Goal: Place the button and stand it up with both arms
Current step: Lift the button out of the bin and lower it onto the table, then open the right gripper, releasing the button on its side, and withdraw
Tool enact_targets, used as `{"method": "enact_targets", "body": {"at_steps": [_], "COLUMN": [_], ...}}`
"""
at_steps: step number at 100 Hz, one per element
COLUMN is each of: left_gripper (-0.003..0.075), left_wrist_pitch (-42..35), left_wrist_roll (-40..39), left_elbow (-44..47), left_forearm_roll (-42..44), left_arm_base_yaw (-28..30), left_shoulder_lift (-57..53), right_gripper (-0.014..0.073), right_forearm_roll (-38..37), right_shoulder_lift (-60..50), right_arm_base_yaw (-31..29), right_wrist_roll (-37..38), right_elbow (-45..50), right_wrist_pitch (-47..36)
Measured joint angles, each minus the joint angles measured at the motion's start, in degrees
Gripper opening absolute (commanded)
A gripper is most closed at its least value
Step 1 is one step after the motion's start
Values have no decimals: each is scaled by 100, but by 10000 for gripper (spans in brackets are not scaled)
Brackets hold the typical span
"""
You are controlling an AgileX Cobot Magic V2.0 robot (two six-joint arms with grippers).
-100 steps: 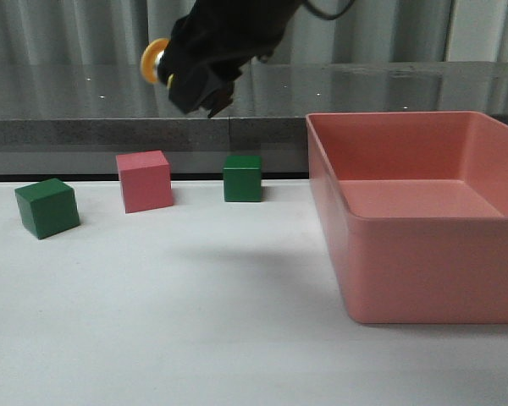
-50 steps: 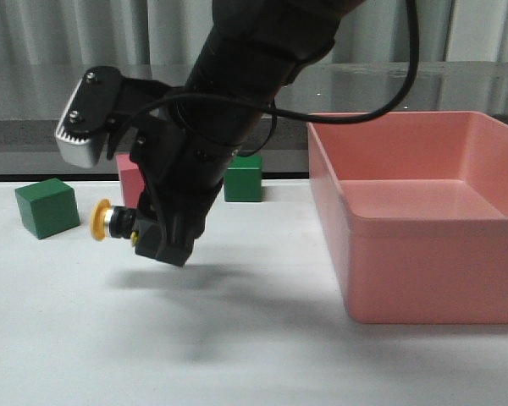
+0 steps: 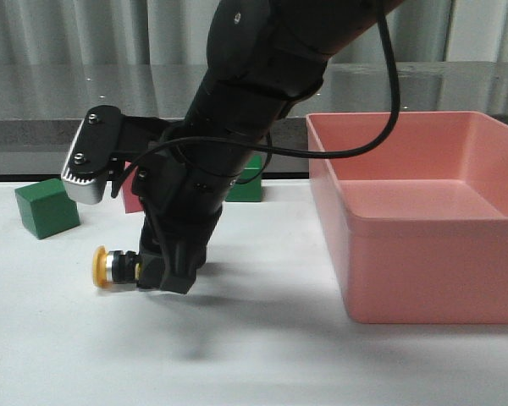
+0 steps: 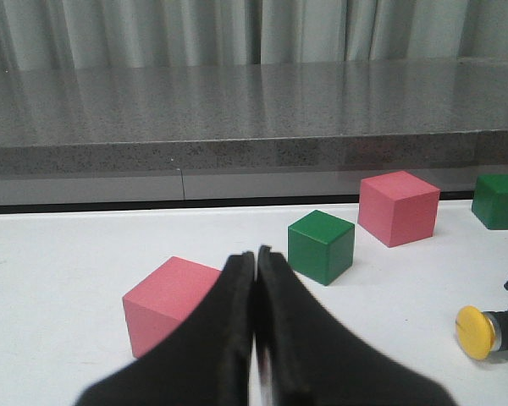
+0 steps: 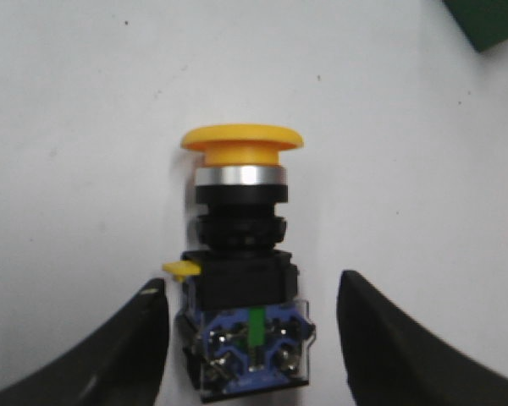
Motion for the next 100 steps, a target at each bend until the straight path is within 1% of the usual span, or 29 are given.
{"method": "enact_targets", "body": {"at_steps": [31, 44, 51, 56, 63, 70, 79, 82, 88, 93, 100], "left_gripper": [-20, -20, -20, -20, -20, -20, -20, -20, -20, -20, -20], "left_wrist_pitch": [0, 0, 0, 0, 0, 0, 0, 0, 0, 0, 0], "left_wrist_roll": [0, 0, -10, -10, -10, -10, -10, -10, -10, -10, -10], "left_elbow": [0, 0, 0, 0, 0, 0, 0, 0, 0, 0, 0], "left_forearm_roll": [0, 0, 0, 0, 0, 0, 0, 0, 0, 0, 0], "left_arm_base_yaw": [0, 0, 0, 0, 0, 0, 0, 0, 0, 0, 0], "left_shoulder_lift": [0, 0, 0, 0, 0, 0, 0, 0, 0, 0, 0], "right_gripper": [487, 486, 482, 461, 388, 279, 106, 35, -74, -56, -62], "right_forearm_roll": [61, 232, 376, 451, 505, 535, 558, 568, 563, 563, 563], "right_shoulder_lift": [0, -227, -554, -907, -1398, -1901, -2477, -2626, -2870, -3049, -3218], "right_arm_base_yaw": [0, 0, 0, 0, -12, -105, -418, -603, -967, -1336, -1907], "right_wrist_roll": [-3, -3, 78, 240, 636, 1165, 1840, 2024, 2404, 2656, 2931], "right_elbow": [-13, -13, -13, -13, -13, -13, -13, -13, -13, -13, 42], "right_wrist_pitch": [-34, 372, 623, 749, 851, 911, 950, 975, 1019, 1090, 1165]}}
